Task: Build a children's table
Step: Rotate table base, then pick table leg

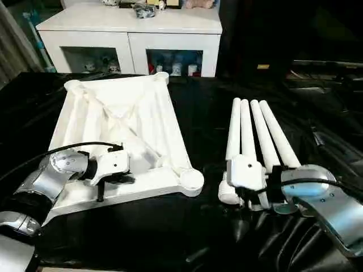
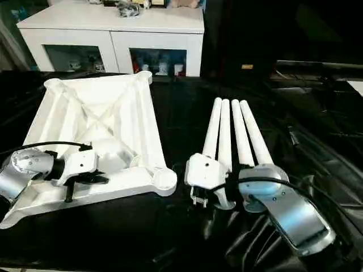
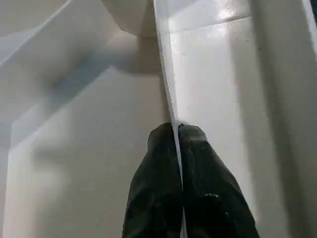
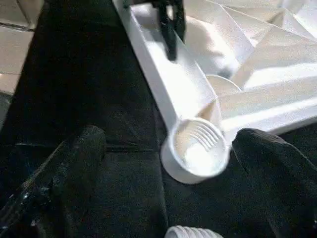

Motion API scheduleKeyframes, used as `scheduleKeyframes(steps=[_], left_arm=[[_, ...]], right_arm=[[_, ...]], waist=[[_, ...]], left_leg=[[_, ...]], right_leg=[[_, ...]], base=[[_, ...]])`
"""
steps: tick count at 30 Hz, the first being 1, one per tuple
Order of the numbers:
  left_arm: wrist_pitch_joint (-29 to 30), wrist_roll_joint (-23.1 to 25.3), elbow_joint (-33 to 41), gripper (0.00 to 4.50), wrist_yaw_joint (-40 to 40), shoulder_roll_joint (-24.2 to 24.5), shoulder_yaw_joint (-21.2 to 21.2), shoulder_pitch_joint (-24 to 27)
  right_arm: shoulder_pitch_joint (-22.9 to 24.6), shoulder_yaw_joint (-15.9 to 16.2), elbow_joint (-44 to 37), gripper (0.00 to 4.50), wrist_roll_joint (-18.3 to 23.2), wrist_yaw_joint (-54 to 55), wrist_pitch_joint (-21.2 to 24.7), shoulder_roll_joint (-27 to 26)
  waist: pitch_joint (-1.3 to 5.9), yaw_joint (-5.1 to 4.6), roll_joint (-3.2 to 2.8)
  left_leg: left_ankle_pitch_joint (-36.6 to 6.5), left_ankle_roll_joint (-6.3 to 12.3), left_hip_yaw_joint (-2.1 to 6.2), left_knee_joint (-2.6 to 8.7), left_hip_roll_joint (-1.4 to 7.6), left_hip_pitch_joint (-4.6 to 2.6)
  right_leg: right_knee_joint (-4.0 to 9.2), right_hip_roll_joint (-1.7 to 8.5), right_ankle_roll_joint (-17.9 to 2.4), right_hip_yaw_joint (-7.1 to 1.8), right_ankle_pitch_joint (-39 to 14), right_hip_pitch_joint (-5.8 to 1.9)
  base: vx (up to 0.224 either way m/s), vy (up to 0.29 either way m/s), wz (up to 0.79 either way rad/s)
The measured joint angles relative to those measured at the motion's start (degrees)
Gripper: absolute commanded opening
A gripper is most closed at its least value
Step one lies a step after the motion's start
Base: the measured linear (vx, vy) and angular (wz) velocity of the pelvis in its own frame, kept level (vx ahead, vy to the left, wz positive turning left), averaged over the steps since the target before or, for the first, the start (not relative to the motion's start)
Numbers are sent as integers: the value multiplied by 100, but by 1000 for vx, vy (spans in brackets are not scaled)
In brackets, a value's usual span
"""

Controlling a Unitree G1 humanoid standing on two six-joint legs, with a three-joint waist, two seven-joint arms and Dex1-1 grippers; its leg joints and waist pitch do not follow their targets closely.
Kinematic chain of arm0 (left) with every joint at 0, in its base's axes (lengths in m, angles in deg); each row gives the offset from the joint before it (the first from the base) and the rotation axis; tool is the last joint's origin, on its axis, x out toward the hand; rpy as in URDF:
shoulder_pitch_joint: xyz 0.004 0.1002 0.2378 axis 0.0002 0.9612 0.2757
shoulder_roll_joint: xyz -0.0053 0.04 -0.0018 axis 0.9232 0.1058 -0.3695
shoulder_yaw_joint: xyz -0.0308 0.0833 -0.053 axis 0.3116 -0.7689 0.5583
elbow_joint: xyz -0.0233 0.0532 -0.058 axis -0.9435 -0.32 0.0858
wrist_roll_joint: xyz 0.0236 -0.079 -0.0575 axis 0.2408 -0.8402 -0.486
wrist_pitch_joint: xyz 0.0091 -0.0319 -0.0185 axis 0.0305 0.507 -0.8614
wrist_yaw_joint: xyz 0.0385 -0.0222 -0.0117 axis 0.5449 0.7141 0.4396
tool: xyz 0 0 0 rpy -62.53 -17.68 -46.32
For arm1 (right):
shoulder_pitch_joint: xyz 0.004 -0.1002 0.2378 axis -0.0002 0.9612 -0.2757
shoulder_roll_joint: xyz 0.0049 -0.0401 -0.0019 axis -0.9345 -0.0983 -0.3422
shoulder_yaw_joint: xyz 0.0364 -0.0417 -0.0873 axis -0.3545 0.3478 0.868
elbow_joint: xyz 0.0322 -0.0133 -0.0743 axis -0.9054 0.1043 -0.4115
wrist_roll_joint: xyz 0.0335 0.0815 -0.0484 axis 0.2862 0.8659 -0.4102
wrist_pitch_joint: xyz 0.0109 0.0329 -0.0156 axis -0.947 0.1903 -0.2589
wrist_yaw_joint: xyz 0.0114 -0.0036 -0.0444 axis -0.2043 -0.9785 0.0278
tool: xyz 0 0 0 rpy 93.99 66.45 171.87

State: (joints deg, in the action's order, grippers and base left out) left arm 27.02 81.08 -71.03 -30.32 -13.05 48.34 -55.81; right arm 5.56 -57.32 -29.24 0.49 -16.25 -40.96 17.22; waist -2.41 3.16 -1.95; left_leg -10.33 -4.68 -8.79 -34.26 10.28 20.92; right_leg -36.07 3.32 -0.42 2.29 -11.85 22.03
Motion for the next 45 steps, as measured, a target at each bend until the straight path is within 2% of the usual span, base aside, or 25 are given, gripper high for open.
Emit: scheduleKeyframes(steps=[1,3,4,5,7,9,10,12,13,14,16,17,18,20,22,23,26,29,31,37,45], left_arm=[[42,-26,44,30,-53,29,16,21],[212,-120,179,30,-206,97,65,75],[295,-174,271,48,-296,143,94,111],[344,-229,382,65,-365,203,127,144],[319,-247,515,68,-391,295,231,159],[361,-410,791,71,-403,453,401,243],[500,-610,1039,71,-425,509,565,309],[1011,-1193,1669,71,-421,590,1092,328],[1098,-1317,1829,71,-416,608,1218,284],[1532,-1691,2262,71,-417,713,1516,232],[1913,-2109,2684,71,-374,687,1852,212],[2054,-2276,2960,71,-199,553,2029,375],[2118,-2331,3059,71,-94,437,2040,481],[2451,-2340,3670,71,429,94,2013,1039],[2714,-2373,4112,71,681,-143,1805,1533],[2916,-2376,4419,71,808,-153,1693,1914],[3406,-2550,5038,71,886,-159,1497,2186],[3765,-2803,5491,71,976,-146,1515,2092],[3919,-2895,5596,71,994,-149,1513,2035],[4440,-2941,6076,71,1038,-174,1430,1976],[4840,-3073,6325,71,1223,-144,1387,1915]], right_arm=[[0,-12,28,450,-2,45,0,-25],[-3,-87,50,450,1,185,35,-162],[-3,-139,50,450,3,254,80,-229],[-7,-210,49,450,-2,410,199,-282],[-44,-295,65,450,-47,634,426,-332],[-194,-319,42,450,-83,844,853,-368],[-264,-442,33,450,-9,937,1124,-453],[-527,-1010,28,450,392,1268,1850,-954],[-619,-1119,4,450,487,1343,1972,-1036],[-935,-1337,11,450,676,1525,2442,-1200],[-1111,-1632,52,450,777,1735,2597,-1368],[-1093,-1762,139,450,755,1927,2694,-1541],[-1059,-1803,242,450,726,2058,2779,-1629],[-1066,-1896,567,450,361,2537,3535,-1947],[-1085,-1973,746,450,124,2823,4016,-2039],[-1177,-2098,798,450,45,3057,4309,-2224],[-1383,-2290,945,450,-8,3469,4789,-2456],[-1582,-2292,1054,450,-19,3708,5052,-2452],[-1643,-2299,1154,450,-12,3791,5066,-2470],[-1990,-2273,1739,450,-242,4000,5386,-2776],[-2268,-2307,2426,450,-253,4211,5401,-2817]], waist=[[-1,2,2],[-2,13,3],[-2,16,3],[-3,30,2],[-4,38,4],[-6,44,3],[-11,44,3],[-26,55,-3],[-26,66,-13],[-37,65,-43],[-28,75,-42],[-14,90,-48],[-16,96,-25],[-28,93,65],[-41,107,128],[-42,74,140],[-47,65,150],[-48,120,153],[-48,133,155],[-59,124,178],[-59,152,184]], left_leg=[[0,0,0,0,0,3],[0,0,-1,0,0,12],[0,0,-2,0,0,15],[0,0,-4,0,0,17],[0,0,-4,0,0,16],[0,-1,-4,0,0,14],[0,-1,-4,0,0,12],[1,-2,-3,-1,2,11],[1,-2,-4,-2,1,7],[2,-5,-4,-3,-2,-1],[5,-10,-8,3,-4,-6],[5,-10,-11,8,-3,-23],[5,-11,-11,7,-3,-27],[14,-22,-24,32,2,-21],[20,-32,-24,24,16,18],[24,-39,-27,21,17,40],[26,-42,-27,19,18,56],[26,-42,-31,24,17,45],[26,-43,-34,24,17,40],[32,-52,-40,24,18,34],[35,-57,-41,24,18,35]], right_leg=[[0,0,0,1,0,2],[2,0,-1,1,-1,11],[2,0,-2,0,-2,13],[4,0,-2,0,-2,14],[5,0,-2,0,-2,14],[0,0,-3,0,-2,14],[-4,0,-3,0,-2,14],[-12,1,-12,3,4,16],[-12,1,-15,1,6,14],[-15,1,-15,-3,6,8],[-14,4,-17,-5,7,6],[-15,5,-13,-6,2,-5],[-15,5,-6,-5,-3,-10],[-21,6,-4,-4,-4,5],[-19,-4,-6,2,-2,37],[-19,-6,-10,-1,4,69],[-21,-7,-9,1,6,89],[-20,-6,-9,-4,5,84],[-20,-6,-9,-6,5,81],[-32,-6,-7,-12,9,83],[-34,-6,-5,-12,8,84]], base=[[0,0,0],[0,0,0],[0,0,0],[0,0,0],[0,0,0],[0,0,0],[0,0,0],[0,0,0],[0,0,0],[0,0,0],[0,0,0],[0,0,0],[0,0,0],[0,0,0],[0,0,0],[0,0,0],[0,0,0],[0,0,0],[0,0,0],[0,0,0],[0,0,0]])
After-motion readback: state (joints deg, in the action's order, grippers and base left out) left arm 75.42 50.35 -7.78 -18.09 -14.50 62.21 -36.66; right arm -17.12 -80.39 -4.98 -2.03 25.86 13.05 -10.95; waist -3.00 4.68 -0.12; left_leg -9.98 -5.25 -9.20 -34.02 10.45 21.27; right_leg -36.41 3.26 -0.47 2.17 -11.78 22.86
